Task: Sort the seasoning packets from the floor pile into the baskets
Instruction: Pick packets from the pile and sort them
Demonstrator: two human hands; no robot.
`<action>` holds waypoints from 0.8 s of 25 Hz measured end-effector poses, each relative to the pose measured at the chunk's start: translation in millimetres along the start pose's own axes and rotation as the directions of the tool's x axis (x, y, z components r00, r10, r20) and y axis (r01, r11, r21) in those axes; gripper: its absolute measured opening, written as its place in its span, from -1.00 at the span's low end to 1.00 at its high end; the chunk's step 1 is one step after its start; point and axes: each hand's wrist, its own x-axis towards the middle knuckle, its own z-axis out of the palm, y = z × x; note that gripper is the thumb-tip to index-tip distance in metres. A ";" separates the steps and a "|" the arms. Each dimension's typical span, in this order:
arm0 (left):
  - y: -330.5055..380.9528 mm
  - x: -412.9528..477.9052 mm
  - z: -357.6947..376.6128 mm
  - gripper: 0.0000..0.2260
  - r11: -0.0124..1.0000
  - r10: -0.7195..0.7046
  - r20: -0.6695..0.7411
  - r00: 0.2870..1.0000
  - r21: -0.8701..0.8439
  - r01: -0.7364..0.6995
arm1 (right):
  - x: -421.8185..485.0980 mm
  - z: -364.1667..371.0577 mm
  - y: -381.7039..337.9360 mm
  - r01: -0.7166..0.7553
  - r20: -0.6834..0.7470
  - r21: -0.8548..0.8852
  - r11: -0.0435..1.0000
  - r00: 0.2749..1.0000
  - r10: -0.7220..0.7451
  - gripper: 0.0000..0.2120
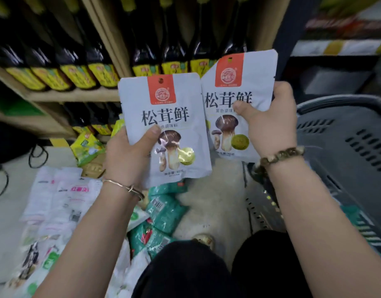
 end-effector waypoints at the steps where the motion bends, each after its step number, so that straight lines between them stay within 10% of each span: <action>1: 11.8 -0.4 12.1 -0.93 1.000 0.008 0.044 0.999 -0.011 -0.007 | 3.1 -16.7 -8.7 0.003 -0.026 0.000 1.000 1.000 -0.003 -0.66; 20: -18.9 -67.6 292.2 -0.91 0.926 -0.194 0.773 0.604 0.347 -0.147 | -25.2 -285.6 109.8 -0.471 -0.538 -0.078 0.879 0.762 0.361 -0.68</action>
